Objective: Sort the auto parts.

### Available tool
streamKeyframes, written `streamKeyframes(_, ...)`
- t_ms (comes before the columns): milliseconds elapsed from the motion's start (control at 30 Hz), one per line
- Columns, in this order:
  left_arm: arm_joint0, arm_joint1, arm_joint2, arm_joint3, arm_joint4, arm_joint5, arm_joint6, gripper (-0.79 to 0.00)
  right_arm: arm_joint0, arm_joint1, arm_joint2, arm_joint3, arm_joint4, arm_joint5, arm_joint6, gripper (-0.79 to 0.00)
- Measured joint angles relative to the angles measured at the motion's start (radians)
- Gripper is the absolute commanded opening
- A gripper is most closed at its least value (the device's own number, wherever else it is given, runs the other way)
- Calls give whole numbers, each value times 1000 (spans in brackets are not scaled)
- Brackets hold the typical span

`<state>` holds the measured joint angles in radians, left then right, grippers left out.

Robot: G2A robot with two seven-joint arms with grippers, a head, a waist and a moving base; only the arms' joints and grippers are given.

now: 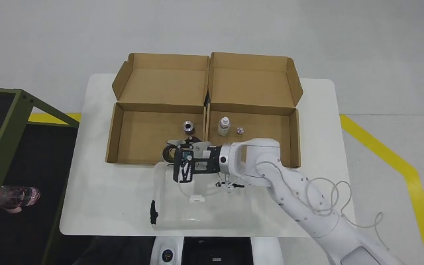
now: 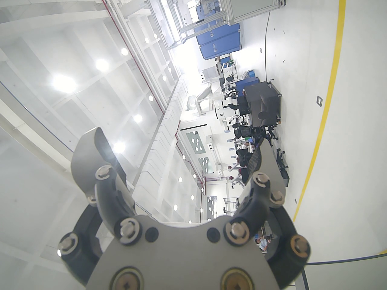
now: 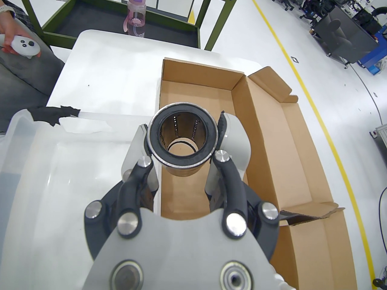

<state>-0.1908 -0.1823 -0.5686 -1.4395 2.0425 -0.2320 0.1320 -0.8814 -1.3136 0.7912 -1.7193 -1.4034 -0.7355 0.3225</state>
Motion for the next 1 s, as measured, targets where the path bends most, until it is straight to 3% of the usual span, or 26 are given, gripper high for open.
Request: streamKeyframes(1000, 0, 0, 0, 0, 0, 0, 0, 0, 133, -63, -73, 328, 117, 59, 39, -785)
